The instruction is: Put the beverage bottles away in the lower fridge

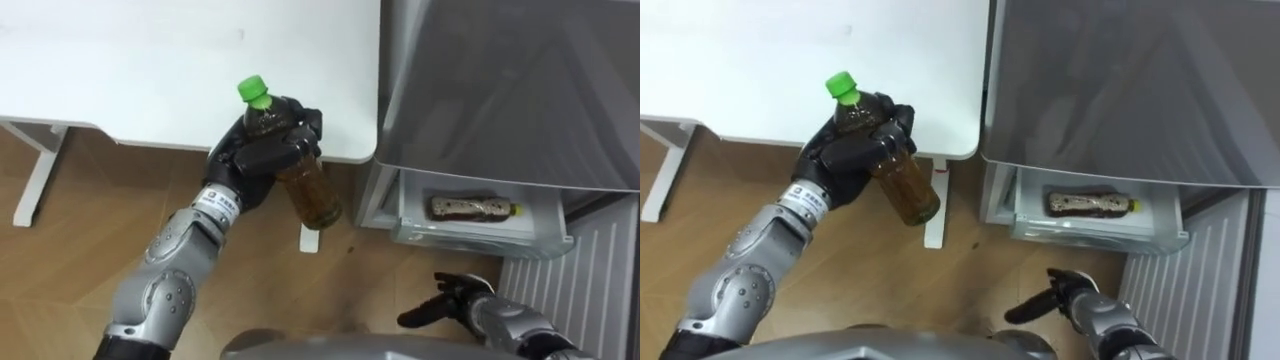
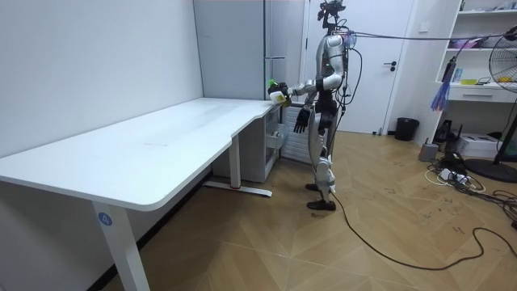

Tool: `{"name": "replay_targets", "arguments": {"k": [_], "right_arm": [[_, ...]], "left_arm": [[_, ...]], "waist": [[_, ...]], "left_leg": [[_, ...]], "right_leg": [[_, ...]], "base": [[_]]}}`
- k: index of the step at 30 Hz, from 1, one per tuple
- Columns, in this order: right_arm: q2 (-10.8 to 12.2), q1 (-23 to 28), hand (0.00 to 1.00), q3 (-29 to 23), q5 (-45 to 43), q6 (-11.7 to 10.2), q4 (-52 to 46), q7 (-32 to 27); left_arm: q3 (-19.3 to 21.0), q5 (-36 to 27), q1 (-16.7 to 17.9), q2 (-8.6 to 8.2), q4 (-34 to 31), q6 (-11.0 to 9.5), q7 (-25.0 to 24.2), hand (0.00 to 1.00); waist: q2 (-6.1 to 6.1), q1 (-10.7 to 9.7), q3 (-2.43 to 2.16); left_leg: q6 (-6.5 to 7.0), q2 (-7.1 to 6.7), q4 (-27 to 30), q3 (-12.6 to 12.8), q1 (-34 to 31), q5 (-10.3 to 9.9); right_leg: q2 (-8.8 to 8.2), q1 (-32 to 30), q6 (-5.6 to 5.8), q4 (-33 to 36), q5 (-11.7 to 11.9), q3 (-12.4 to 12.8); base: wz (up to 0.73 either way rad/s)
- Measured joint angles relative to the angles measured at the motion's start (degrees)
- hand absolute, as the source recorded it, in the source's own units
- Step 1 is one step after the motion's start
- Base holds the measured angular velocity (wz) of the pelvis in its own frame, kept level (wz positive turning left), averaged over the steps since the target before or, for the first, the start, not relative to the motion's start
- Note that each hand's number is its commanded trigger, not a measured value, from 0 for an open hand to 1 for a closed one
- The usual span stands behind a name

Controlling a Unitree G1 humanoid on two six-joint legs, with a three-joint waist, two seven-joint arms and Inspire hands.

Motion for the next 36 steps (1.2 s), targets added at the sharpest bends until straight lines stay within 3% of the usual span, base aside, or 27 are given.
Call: {"name": "replay_targets", "arguments": {"k": [5, 12, 17, 26, 36], "right_arm": [[0.01, 0.8, 0.0, -0.14, -0.19, -0.27, -11.15, 3.17], [-0.01, 2.27, 0.0, 0.06, -0.28, -0.36, -18.32, 8.49], [-0.08, 4.47, 0.0, 0.05, -0.27, 1.44, -26.38, 13.3], [-0.25, 6.75, 0.0, 0.32, -0.11, 1.79, -32.11, 20.59], [-1.42, 6.95, 0.0, 2.09, 2.21, 1.99, -38.02, 27.87]], "left_arm": [[0.04, 1.67, 0.51, 0.11, 1.03, 0.02, -0.2, 1.0], [-0.02, 2.98, 1.02, 0.9, 1.4, 0.06, -1.63, 1.0], [-0.08, 4.06, 1.63, 0.75, 2.57, 0.96, -1.67, 1.0], [-1.05, 4.57, 2.37, 1.54, 2.56, 0.92, -1.69, 1.0], [-4.82, 4.57, 2.42, 2.79, 2.57, 0.87, -3.76, 1.0]], "waist": [[-0.04, -0.83, -0.11], [0.18, -0.88, -0.17], [0.14, -0.95, -0.14], [-0.22, -1.13, -0.11], [-0.45, -0.92, -0.04]], "left_leg": [[0.0, 0.0, 0.39, 0.03, 0.26, 0.0], [-0.01, 0.15, 0.46, 0.3, 0.57, -0.01], [0.0, 0.13, 0.19, 0.57, 1.19, -0.02], [0.03, 0.09, -0.11, 0.69, 1.1, -0.01], [0.04, 0.15, -0.21, 0.95, 1.69, 0.0]], "right_leg": [[-0.04, 0.54, -0.02, 0.03, 0.01, -0.09], [-0.05, 0.8, -0.02, 0.35, 0.02, -0.41], [-0.16, 1.19, 0.01, 1.08, -0.01, -0.25], [-0.11, 0.95, 0.01, 1.05, -0.19, 0.34], [-0.14, 0.96, 0.01, 1.11, -0.19, 0.58]], "base": [[0.0], [0.0], [-0.01], [0.0], [-0.01]]}}
